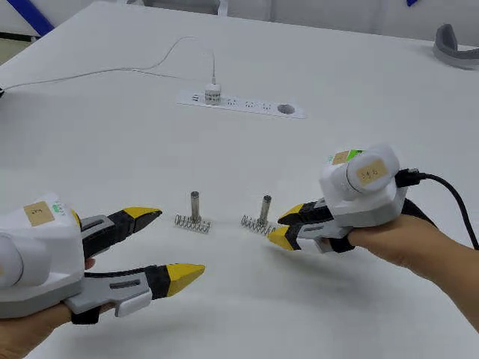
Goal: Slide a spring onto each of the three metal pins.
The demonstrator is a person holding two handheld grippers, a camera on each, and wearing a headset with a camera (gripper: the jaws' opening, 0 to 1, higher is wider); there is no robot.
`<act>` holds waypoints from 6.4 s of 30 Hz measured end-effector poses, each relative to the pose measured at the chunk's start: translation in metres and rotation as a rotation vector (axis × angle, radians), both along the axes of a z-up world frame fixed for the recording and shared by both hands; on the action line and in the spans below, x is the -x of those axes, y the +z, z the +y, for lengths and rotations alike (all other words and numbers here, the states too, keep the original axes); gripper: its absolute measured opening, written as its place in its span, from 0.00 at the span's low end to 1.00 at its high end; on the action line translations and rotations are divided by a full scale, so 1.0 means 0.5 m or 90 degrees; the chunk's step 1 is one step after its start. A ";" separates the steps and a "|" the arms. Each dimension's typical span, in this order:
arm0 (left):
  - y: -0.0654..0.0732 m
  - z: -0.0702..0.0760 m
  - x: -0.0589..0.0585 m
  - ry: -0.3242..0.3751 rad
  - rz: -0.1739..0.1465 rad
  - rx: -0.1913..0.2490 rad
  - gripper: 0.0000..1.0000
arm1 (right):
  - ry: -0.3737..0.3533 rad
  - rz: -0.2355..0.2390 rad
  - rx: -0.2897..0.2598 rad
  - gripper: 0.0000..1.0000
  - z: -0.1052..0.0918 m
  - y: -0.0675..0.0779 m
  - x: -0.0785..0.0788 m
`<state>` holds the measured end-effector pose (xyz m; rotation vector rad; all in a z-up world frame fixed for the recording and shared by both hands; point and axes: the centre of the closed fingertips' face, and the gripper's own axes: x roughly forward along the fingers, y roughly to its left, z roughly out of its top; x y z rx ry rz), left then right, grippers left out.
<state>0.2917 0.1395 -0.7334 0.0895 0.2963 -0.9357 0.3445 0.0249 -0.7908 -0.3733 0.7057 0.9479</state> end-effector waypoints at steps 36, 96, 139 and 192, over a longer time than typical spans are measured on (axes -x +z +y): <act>-0.011 -0.018 0.012 -0.014 0.010 -0.001 0.60 | 0.017 0.023 0.022 0.12 0.014 -0.023 0.017; -0.028 -0.149 0.097 -0.212 -0.041 -0.061 0.22 | 0.283 0.079 0.087 0.12 0.059 0.081 0.211; -0.027 -0.154 0.099 -0.209 -0.036 -0.049 0.11 | 0.305 0.009 0.019 0.12 0.131 0.169 0.208; -0.009 -0.154 0.084 -0.181 -0.033 -0.022 0.16 | 0.275 -0.011 -0.006 0.12 0.138 0.169 0.196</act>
